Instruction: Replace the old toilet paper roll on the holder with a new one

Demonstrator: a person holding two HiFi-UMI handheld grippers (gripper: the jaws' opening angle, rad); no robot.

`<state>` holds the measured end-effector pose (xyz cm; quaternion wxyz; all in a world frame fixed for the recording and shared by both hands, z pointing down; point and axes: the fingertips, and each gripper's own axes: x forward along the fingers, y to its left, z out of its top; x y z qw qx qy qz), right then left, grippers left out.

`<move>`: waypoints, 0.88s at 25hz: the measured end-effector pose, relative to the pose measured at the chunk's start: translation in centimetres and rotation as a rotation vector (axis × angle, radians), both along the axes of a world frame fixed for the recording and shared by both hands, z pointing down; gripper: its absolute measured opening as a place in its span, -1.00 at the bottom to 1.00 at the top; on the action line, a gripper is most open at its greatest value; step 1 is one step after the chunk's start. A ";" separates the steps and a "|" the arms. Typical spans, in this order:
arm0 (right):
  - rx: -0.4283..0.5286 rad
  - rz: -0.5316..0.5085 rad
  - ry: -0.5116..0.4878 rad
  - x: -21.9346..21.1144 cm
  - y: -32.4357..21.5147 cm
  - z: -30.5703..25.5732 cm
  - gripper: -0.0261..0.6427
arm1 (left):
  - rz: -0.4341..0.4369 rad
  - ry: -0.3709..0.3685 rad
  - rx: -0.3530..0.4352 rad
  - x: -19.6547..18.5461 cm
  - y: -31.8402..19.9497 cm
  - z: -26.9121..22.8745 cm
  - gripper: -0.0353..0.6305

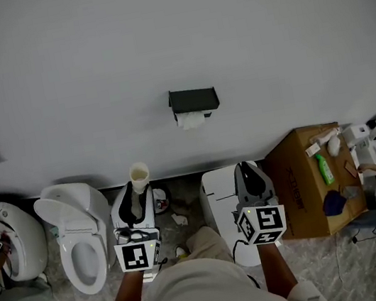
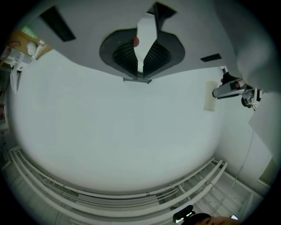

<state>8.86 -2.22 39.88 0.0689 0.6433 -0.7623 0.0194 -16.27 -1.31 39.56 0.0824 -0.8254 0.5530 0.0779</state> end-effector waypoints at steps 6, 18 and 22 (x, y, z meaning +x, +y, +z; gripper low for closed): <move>0.007 -0.012 -0.006 0.1 0.4 -0.5 -0.91 | 0.002 -0.003 0.009 0.4 0.3 -0.3 -0.43; -0.008 -0.038 -0.008 -0.2 1.8 0.2 -0.91 | 0.006 -0.013 0.006 0.7 1.5 0.0 -0.43; -0.009 -0.038 -0.004 -0.2 2.2 0.3 -0.91 | 0.009 -0.011 0.013 0.8 1.7 -0.2 -0.43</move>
